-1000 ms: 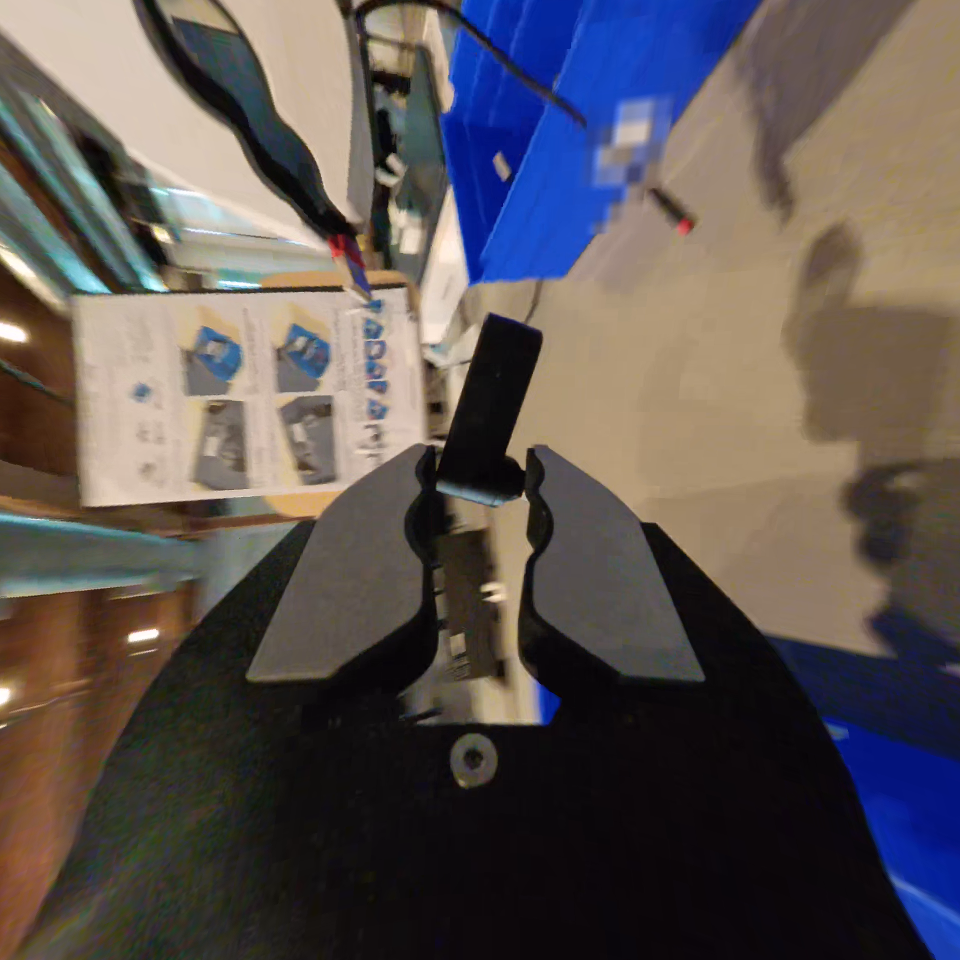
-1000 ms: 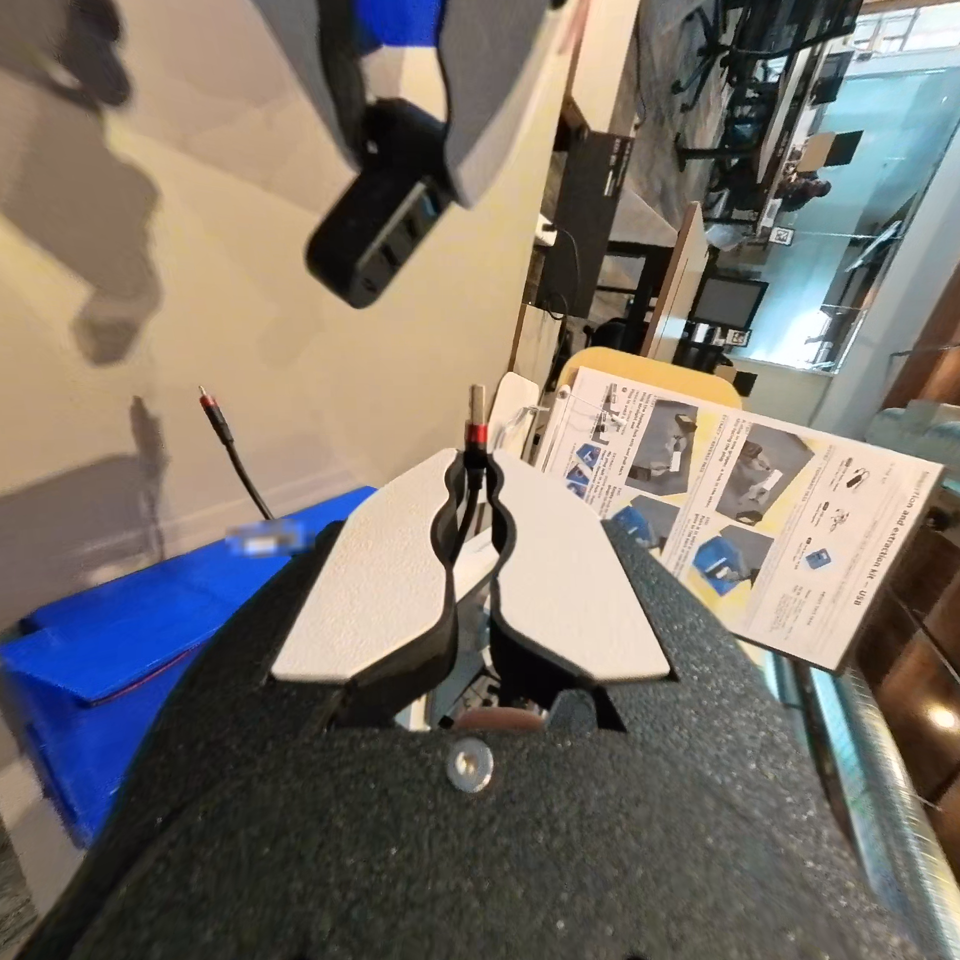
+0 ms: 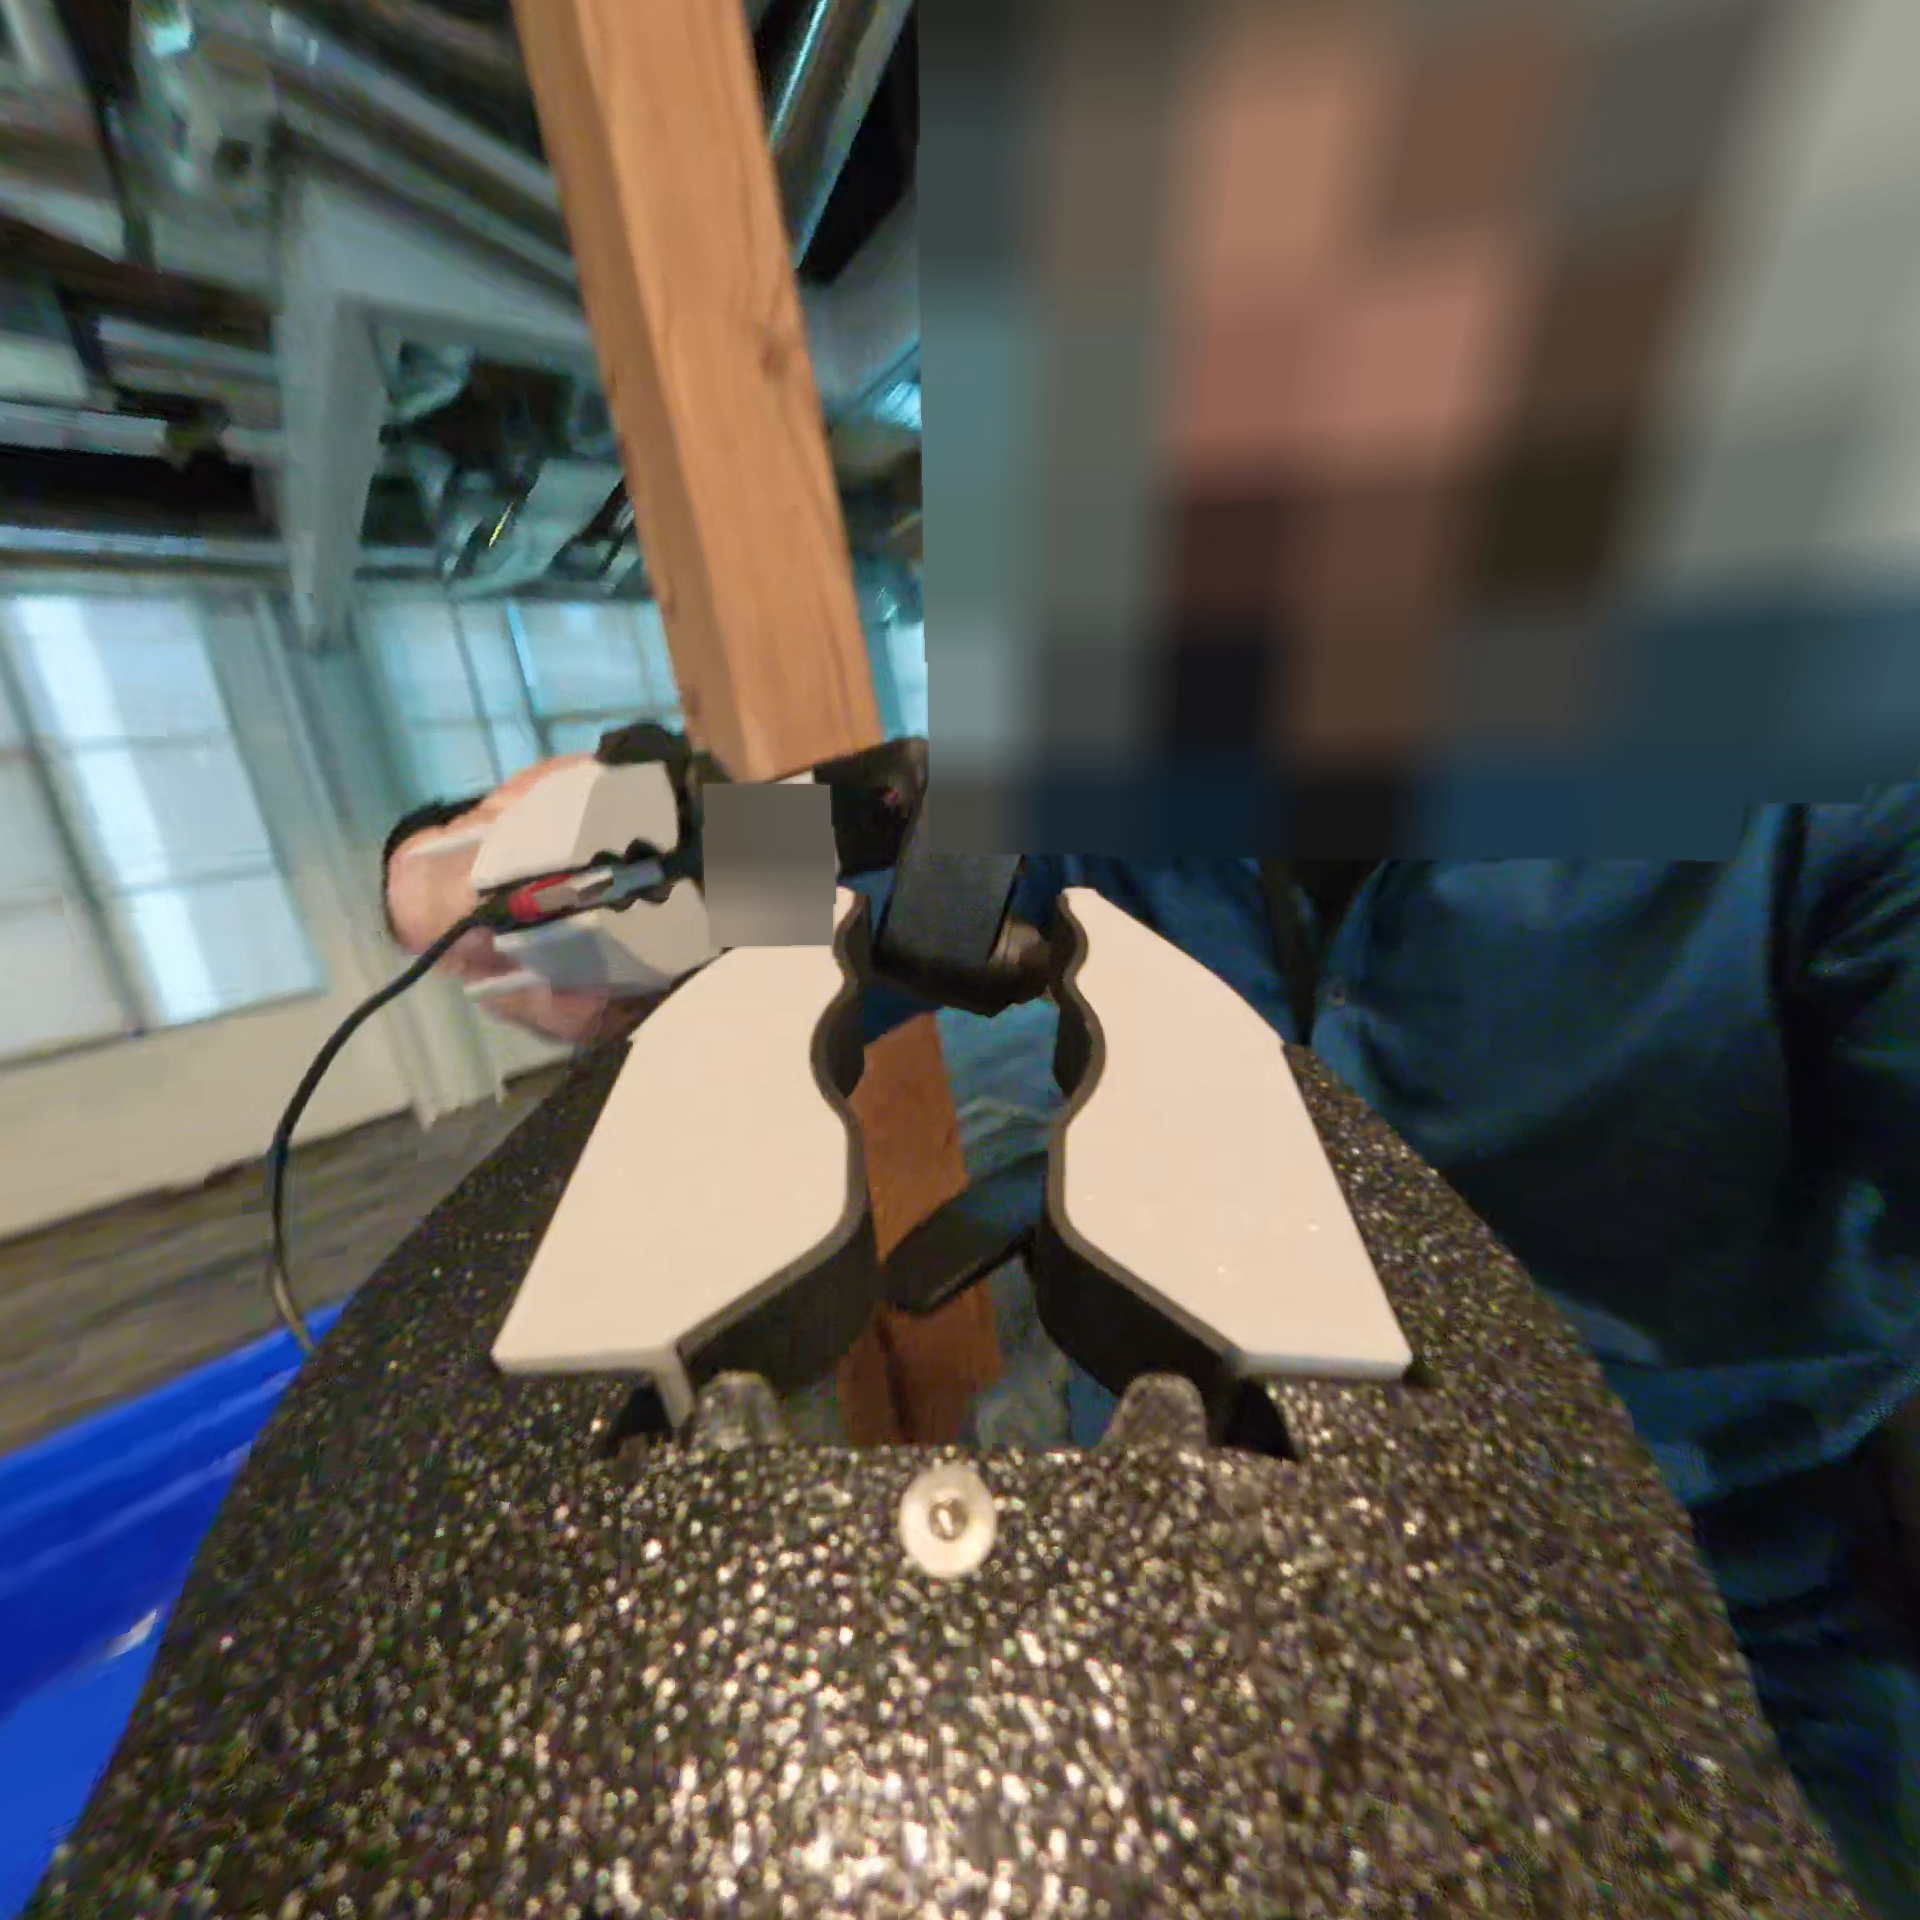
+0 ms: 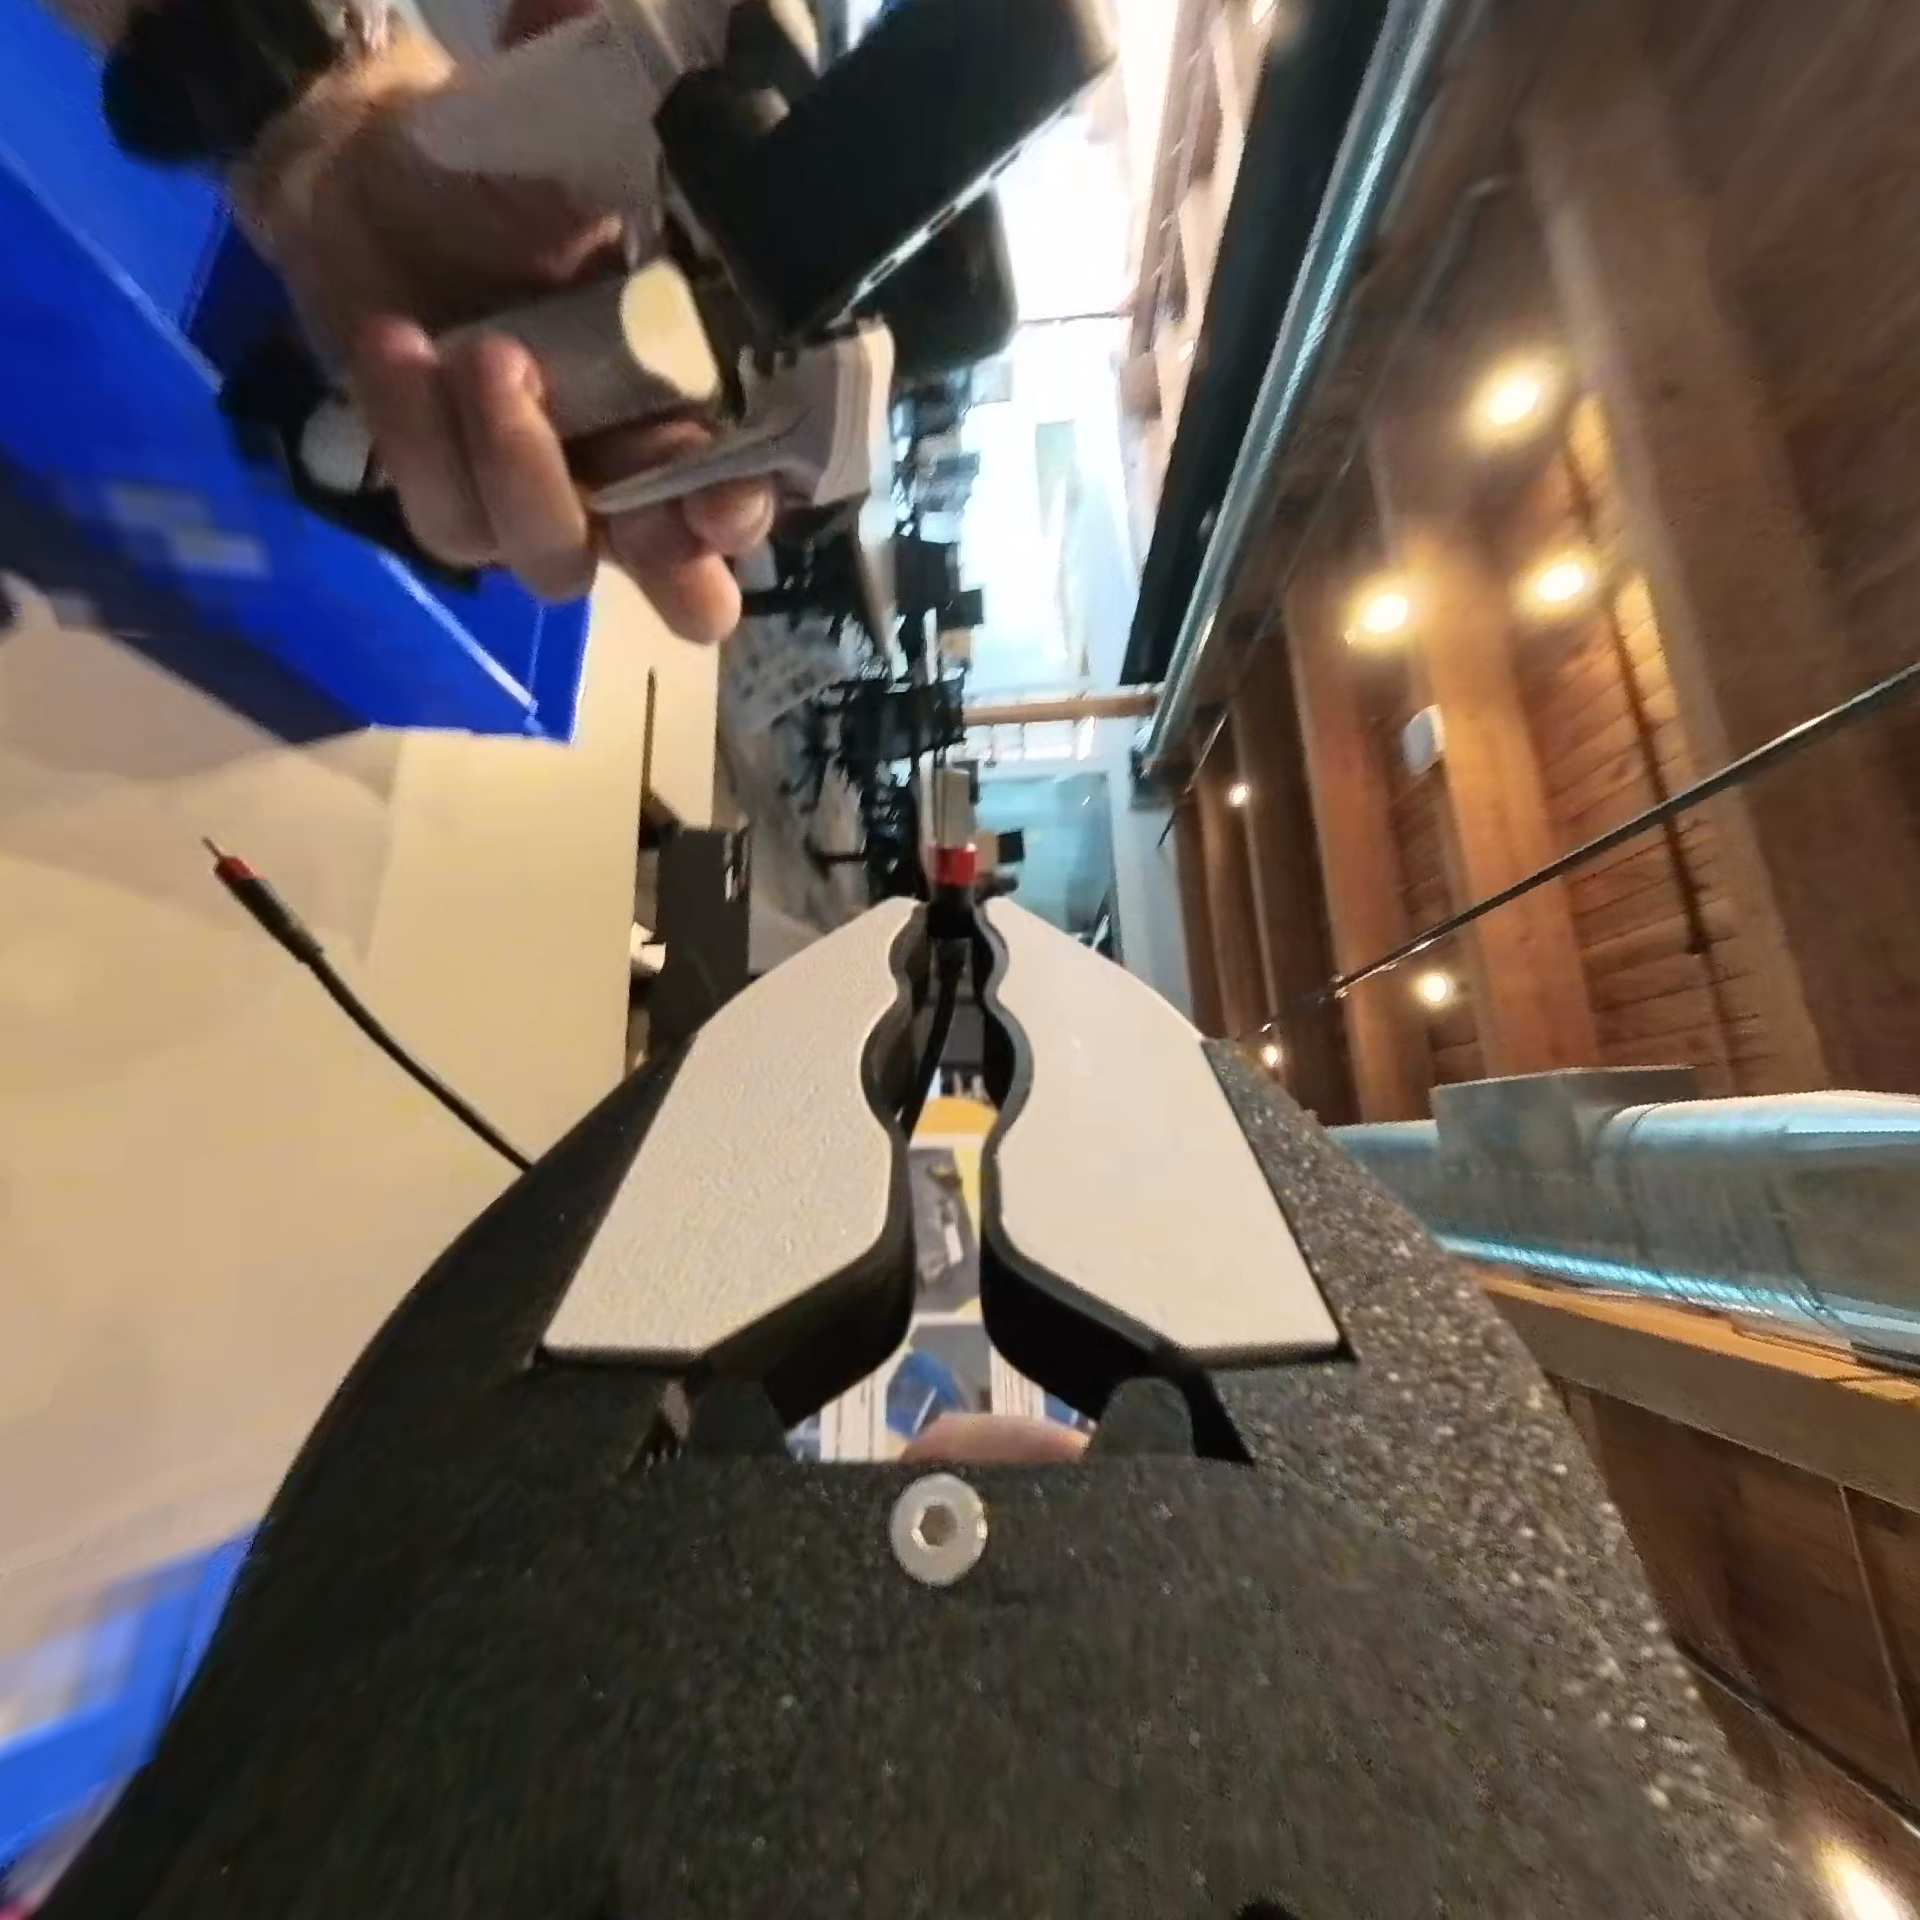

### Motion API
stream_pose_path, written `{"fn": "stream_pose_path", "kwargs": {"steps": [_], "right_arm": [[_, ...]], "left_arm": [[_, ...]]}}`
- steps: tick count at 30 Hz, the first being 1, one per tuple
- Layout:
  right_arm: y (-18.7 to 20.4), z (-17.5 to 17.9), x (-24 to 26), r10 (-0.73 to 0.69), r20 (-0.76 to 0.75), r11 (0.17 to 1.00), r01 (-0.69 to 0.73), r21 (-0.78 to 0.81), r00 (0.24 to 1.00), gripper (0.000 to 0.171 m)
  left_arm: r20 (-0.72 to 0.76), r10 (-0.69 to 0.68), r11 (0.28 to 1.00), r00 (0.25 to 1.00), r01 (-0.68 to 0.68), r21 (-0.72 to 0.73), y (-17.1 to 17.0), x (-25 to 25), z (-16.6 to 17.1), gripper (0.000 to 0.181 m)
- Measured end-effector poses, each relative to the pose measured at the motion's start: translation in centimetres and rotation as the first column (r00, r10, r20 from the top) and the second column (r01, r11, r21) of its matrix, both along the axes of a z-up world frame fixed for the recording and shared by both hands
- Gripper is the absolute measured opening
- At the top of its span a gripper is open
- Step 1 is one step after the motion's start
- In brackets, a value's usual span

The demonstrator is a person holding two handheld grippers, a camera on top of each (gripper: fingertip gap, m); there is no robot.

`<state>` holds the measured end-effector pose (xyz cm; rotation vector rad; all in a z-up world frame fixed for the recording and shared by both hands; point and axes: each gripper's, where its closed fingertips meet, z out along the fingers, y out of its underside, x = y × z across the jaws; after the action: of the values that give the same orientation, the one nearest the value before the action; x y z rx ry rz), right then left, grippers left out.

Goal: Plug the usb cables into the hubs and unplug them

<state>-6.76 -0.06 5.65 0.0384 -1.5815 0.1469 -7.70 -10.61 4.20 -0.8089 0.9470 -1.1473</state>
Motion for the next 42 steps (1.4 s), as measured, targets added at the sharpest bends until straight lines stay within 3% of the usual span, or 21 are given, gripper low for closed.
{"fn": "stream_pose_path", "kwargs": {"steps": [6, 15, 32, 42], "right_arm": [[-1.6, 1.3, 0.8, 0.075, -0.107, 0.996, -0.080, -0.036, 0.991, 0.006], [-1.9, 0.9, 0.6, 0.061, -0.141, 0.998, -0.056, 0.035, 0.988, 0.006], [-1.6, -0.4, -0.1, 0.045, -0.144, 0.998, -0.037, 0.059, 0.989, 0.006], [-1.5, -0.5, -0.2, 0.050, -0.124, 0.999, -0.050, 0.005, 0.991, 0.006]], "left_arm": [[0.053, -0.206, 0.976, 0.977, 0.201, 0.088, -2.5, 0.8, 0.8, 0.033], [-0.148, -0.430, 0.892, 0.891, 0.444, 0.081, -6.5, 3.3, -1.0, 0.033], [-0.289, -0.520, 0.790, 0.804, 0.581, 0.194, -10.6, 5.7, -0.9, 0.033], [-0.259, -0.520, 0.788, 0.814, 0.574, 0.221, -10.3, 5.2, -0.9, 0.033]]}}
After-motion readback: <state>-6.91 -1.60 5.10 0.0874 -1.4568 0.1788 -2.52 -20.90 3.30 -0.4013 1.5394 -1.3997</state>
